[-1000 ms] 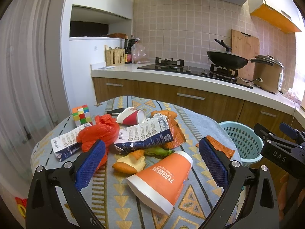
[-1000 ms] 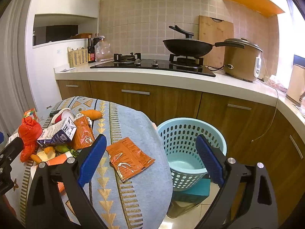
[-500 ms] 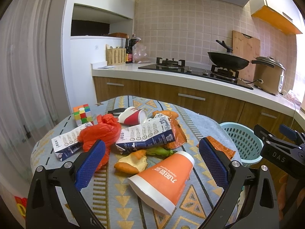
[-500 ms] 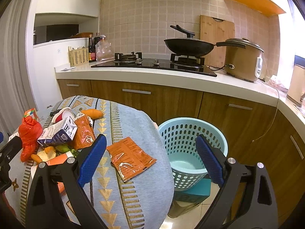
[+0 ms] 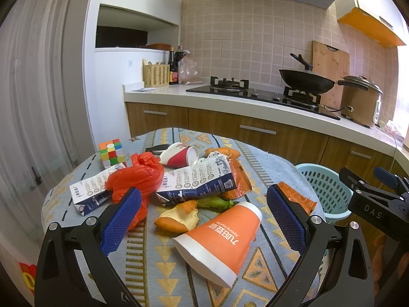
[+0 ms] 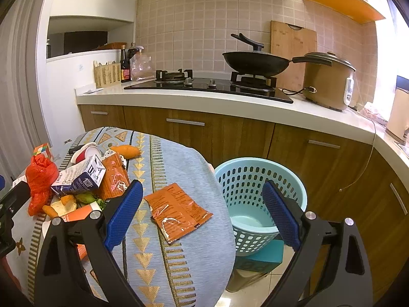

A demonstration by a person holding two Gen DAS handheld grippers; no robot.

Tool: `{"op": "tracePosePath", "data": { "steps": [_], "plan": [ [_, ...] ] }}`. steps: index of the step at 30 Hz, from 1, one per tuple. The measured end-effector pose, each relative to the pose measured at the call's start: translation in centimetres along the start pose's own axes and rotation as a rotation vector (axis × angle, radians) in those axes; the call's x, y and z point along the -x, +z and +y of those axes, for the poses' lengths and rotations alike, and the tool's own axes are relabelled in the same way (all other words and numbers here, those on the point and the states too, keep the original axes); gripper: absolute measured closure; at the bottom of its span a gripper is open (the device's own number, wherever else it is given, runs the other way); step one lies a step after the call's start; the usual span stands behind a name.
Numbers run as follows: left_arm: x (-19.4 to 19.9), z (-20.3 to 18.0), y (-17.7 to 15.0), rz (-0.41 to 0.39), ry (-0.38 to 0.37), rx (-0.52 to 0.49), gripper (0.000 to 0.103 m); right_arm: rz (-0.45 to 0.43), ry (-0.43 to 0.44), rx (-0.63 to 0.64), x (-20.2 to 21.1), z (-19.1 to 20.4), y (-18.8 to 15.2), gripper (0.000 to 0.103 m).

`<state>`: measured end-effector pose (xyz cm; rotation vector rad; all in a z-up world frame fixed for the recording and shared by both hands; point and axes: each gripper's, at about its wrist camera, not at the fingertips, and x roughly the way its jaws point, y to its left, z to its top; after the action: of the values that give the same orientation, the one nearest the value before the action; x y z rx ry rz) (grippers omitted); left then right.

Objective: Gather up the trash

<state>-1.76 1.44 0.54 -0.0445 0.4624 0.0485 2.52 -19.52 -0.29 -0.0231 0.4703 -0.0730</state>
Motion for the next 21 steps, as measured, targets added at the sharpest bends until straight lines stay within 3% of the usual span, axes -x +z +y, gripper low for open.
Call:
{"op": "tracePosePath", "data": {
  "steps": [21],
  "plan": [
    [0.3,1.0,-0.1,-0.016,0.015,-0.009,0.008,0.004,-0.001,0.002,-0.2,0.0,-0.2,0.013]
  ]
}}
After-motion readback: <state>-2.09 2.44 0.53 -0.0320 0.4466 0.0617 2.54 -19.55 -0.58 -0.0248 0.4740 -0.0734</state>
